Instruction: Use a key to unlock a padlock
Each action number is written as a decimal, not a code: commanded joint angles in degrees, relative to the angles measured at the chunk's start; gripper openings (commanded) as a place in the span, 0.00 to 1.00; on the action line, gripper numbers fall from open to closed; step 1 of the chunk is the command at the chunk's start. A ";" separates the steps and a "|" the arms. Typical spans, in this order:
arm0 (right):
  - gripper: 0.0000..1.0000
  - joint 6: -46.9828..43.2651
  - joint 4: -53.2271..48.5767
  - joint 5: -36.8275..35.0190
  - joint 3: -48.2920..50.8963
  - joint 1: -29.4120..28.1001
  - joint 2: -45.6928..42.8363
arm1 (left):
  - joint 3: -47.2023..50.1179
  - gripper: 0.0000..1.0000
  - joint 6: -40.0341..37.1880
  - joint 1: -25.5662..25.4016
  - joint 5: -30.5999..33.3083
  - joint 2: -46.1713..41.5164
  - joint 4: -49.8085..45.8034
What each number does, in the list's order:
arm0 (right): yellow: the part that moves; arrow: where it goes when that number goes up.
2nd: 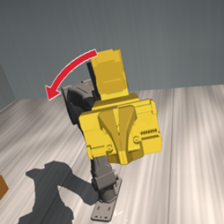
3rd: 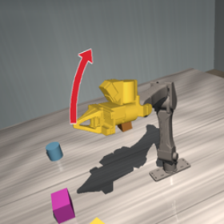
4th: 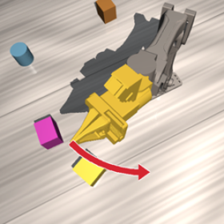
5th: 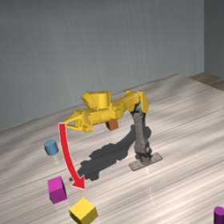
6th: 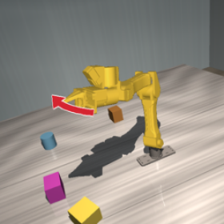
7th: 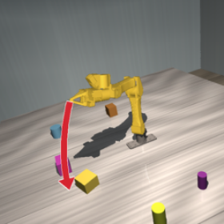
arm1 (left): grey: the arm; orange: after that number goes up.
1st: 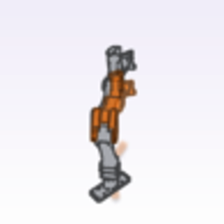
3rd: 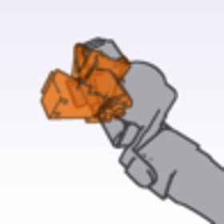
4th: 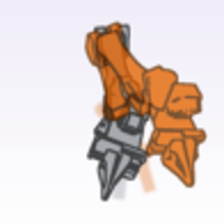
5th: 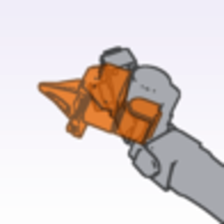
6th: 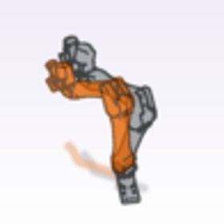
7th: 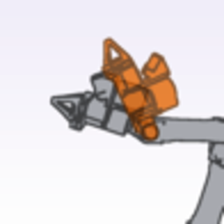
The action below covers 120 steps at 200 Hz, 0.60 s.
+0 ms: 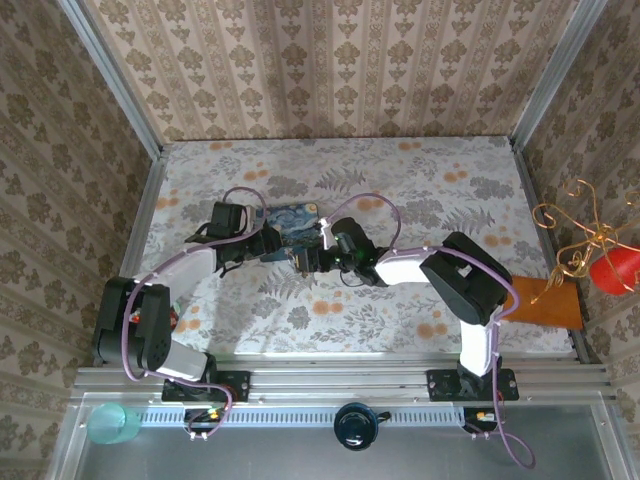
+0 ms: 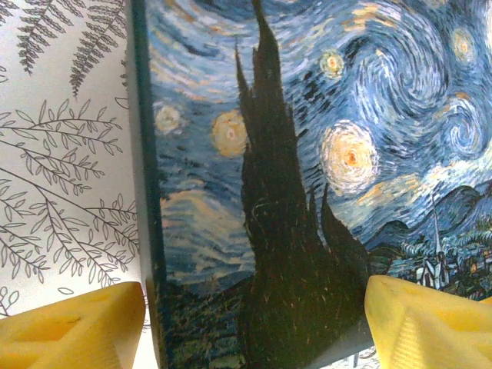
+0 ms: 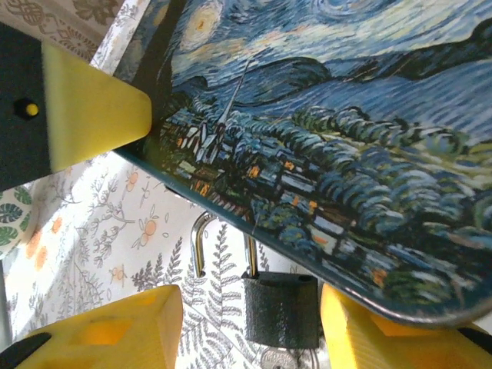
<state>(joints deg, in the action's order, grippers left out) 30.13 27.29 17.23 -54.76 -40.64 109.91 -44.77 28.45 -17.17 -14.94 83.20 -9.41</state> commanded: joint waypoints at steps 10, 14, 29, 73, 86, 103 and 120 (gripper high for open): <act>0.52 -1.82 -4.76 2.10 -3.86 2.36 3.24 | 0.98 0.75 -0.81 -0.41 4.60 -0.40 -2.61; 0.52 -1.95 -5.01 2.41 -4.39 2.53 3.50 | 1.43 0.74 -0.50 -0.41 4.72 -0.49 -2.36; 0.51 -2.76 -6.43 3.13 -6.45 3.39 4.26 | 2.98 0.73 0.77 -0.58 4.62 -0.49 -0.85; 0.54 0.24 -1.18 5.90 -4.01 4.61 3.74 | 4.76 0.71 3.32 -1.57 4.55 -0.03 1.63; 0.63 2.45 2.98 6.66 -1.47 4.07 3.48 | 4.83 0.70 3.63 -1.77 5.16 0.01 1.92; 0.69 3.97 4.90 6.31 0.03 3.18 3.56 | 5.04 0.70 4.13 -1.99 6.41 -0.01 2.42; 0.69 4.41 5.24 5.20 0.95 2.43 3.58 | 5.31 0.69 4.59 -1.99 6.67 0.11 3.05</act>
<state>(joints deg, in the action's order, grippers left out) 32.01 28.93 22.35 -55.22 -36.93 113.54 -41.85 32.18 -18.70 -11.46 82.48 -3.18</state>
